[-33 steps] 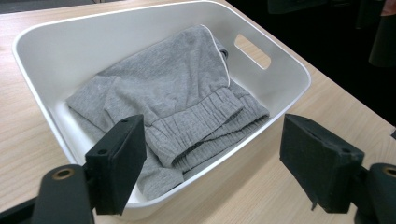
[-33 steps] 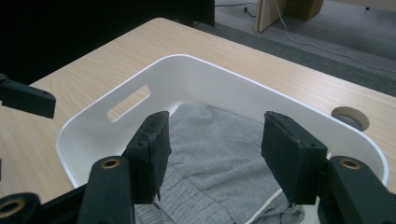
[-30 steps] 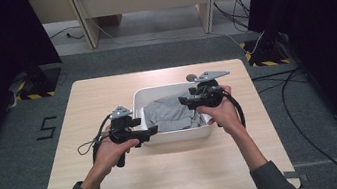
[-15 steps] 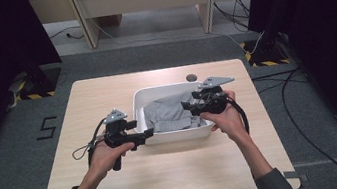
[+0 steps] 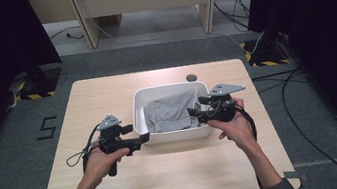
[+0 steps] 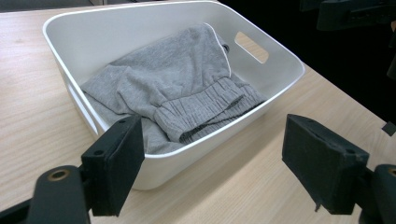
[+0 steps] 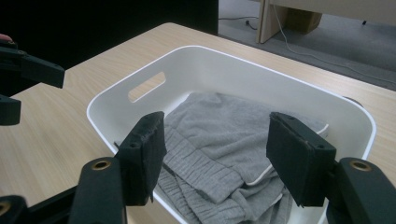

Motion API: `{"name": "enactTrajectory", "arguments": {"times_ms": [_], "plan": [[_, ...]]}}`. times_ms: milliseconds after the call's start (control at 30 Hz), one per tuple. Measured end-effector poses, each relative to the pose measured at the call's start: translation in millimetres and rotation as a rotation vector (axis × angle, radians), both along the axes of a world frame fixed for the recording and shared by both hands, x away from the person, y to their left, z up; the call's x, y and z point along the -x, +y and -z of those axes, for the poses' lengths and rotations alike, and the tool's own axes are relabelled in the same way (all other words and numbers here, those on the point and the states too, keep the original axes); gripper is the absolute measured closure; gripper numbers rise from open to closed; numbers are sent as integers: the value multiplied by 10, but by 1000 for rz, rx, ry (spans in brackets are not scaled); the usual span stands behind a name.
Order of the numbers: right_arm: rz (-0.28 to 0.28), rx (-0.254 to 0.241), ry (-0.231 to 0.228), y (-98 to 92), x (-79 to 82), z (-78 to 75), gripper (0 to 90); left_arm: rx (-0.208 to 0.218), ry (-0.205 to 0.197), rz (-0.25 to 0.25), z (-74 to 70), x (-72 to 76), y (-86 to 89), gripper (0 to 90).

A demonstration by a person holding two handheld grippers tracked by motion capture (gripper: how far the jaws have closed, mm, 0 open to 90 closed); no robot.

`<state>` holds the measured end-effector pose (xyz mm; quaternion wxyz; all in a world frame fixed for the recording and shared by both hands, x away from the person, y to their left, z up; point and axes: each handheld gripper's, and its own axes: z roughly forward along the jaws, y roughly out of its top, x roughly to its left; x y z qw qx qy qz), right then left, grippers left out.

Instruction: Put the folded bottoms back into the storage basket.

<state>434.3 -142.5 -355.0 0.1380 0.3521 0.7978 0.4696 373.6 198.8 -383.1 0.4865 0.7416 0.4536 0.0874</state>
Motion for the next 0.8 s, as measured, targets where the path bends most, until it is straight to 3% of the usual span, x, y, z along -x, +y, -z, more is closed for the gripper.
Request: {"name": "enactTrajectory", "arguments": {"times_ms": [267,500,667,800], "plan": [[19,-33,-4,-121,128,56,372,16,2,1,17,107,59,198],[42,-24,-28,-195,251,121,363,20,4,2,56,208,82,164],[45,-34,-21,-237,348,180,354,24,0,1,101,263,98,155],[46,-49,-14,-286,436,225,340,5,-28,-12,127,340,108,155]]}}
